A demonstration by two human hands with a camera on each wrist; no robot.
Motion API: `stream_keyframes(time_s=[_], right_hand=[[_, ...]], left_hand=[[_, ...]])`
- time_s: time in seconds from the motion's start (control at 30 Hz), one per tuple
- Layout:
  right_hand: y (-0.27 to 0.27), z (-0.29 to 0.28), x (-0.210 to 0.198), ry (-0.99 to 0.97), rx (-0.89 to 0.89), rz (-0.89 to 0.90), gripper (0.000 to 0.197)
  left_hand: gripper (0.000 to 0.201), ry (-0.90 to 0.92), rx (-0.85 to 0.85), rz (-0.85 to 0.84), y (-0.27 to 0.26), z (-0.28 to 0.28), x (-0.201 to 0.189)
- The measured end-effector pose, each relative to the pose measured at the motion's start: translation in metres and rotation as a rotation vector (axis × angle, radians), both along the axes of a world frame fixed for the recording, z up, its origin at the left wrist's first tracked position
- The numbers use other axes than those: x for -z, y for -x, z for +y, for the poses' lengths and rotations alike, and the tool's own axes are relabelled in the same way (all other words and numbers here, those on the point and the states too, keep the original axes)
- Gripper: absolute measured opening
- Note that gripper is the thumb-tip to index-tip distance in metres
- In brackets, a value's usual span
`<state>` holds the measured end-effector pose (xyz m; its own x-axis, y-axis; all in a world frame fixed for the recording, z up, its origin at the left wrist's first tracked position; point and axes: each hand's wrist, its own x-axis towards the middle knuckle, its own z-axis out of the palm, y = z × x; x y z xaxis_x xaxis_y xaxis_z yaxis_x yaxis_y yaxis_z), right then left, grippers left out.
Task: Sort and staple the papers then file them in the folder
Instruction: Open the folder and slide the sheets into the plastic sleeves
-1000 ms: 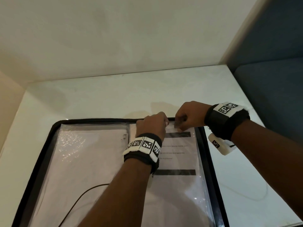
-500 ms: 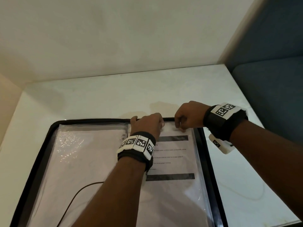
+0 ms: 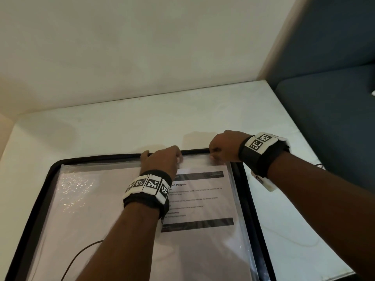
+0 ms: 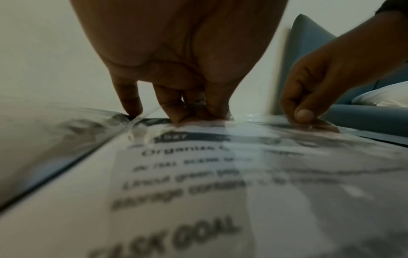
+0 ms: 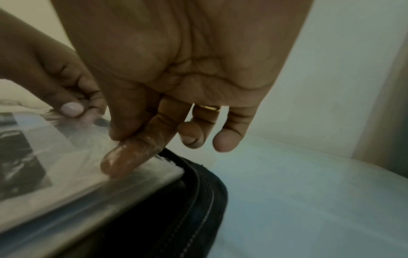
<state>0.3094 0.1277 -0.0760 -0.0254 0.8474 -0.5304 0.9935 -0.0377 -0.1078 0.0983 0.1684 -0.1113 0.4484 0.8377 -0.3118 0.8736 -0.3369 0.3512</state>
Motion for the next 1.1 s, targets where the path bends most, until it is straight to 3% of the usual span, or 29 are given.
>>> stream_keyframes(time_s=[0.17, 0.27, 0.37, 0.5, 0.63, 0.77, 0.83, 0.93, 1.03, 1.1], right_hand=[[-0.003, 0.002, 0.010, -0.032, 0.072, 0.030, 0.018], [-0.003, -0.001, 0.007, -0.075, 0.118, 0.065, 0.009], [-0.003, -0.007, -0.002, -0.142, 0.135, 0.081, 0.011], [0.010, -0.018, -0.030, -0.158, 0.139, 0.100, 0.010], [0.044, -0.037, -0.061, -0.178, 0.163, 0.153, 0.015], [0.094, -0.079, -0.072, -0.229, 0.191, 0.226, 0.013], [0.125, -0.111, -0.057, -0.198, 0.147, 0.226, 0.031], [0.168, -0.165, -0.026, -0.026, -0.094, 0.149, 0.081], [0.194, -0.207, -0.001, 0.096, -0.373, 0.046, 0.118], [0.200, -0.223, 0.012, 0.142, -0.444, 0.024, 0.133]], left_hand=[[0.028, -0.057, 0.000, 0.000, 0.000, -0.003, 0.002], [0.038, -0.145, -0.016, 0.022, 0.005, 0.000, -0.003], [0.045, -0.170, -0.072, -0.028, 0.012, 0.004, -0.021], [0.031, -0.201, -0.015, -0.002, 0.024, 0.014, -0.063], [0.026, -0.189, 0.076, 0.231, 0.077, 0.034, -0.110], [0.024, -0.155, -0.009, 0.332, 0.172, 0.035, -0.149], [0.027, -0.135, -0.086, 0.352, 0.221, 0.018, -0.150], [0.037, -0.028, -0.147, 0.435, 0.280, -0.026, -0.119], [0.048, 0.149, -0.237, 0.477, 0.313, -0.072, -0.078], [0.054, 0.214, -0.307, 0.450, 0.320, -0.091, -0.058]])
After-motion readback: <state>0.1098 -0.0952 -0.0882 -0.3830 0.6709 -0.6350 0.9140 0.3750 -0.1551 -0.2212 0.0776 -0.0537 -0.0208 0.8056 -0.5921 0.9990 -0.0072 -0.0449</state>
